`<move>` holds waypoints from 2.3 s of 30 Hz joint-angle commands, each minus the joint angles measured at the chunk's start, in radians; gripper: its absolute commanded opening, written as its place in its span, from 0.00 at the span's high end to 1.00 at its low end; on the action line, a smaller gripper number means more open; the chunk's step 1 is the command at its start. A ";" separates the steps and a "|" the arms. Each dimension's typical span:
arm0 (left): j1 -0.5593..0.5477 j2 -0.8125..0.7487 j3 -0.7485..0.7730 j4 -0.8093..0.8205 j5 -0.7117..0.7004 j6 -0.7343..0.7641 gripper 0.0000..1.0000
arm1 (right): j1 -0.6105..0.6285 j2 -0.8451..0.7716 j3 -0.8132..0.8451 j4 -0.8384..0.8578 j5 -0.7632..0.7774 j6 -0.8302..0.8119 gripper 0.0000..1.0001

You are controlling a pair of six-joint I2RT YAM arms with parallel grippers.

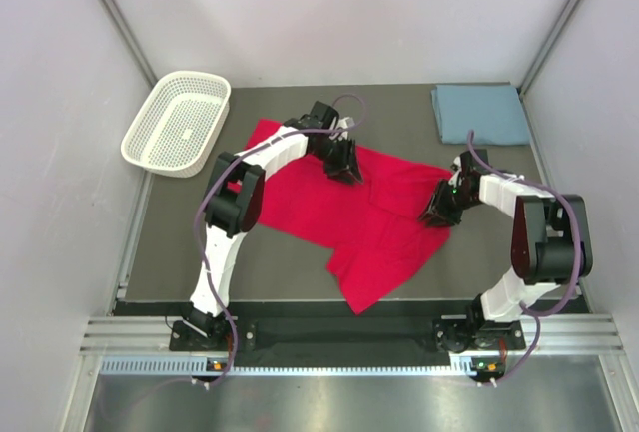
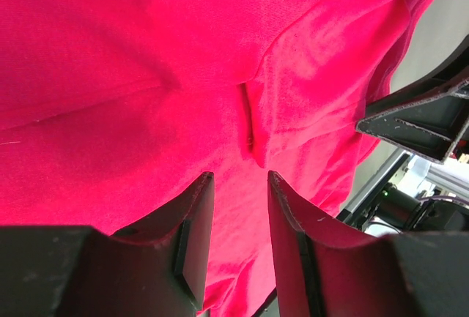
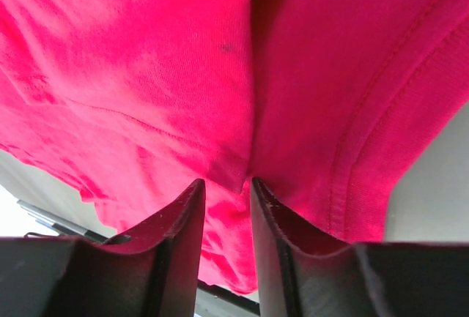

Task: Fold and stack the t-shirts

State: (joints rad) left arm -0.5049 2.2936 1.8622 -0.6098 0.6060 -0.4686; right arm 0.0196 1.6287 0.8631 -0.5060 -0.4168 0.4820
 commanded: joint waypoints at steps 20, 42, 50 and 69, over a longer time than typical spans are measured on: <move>0.057 -0.040 0.002 0.002 0.055 0.012 0.60 | 0.006 0.028 0.119 -0.058 0.038 -0.020 0.72; 0.103 -0.037 -0.006 0.015 0.087 -0.002 0.62 | 0.006 -0.073 0.096 -0.186 -0.050 0.030 1.00; 0.115 -0.043 -0.011 0.022 0.100 -0.013 0.63 | 0.006 -0.095 0.080 -0.190 -0.094 0.070 1.00; 0.138 -0.062 -0.014 0.028 0.086 -0.024 0.63 | 0.014 -0.122 -0.036 -0.128 -0.129 0.096 0.92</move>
State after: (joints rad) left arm -0.3733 2.2936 1.8374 -0.6052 0.6842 -0.4950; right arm 0.0242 1.5127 0.8246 -0.6628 -0.5278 0.5766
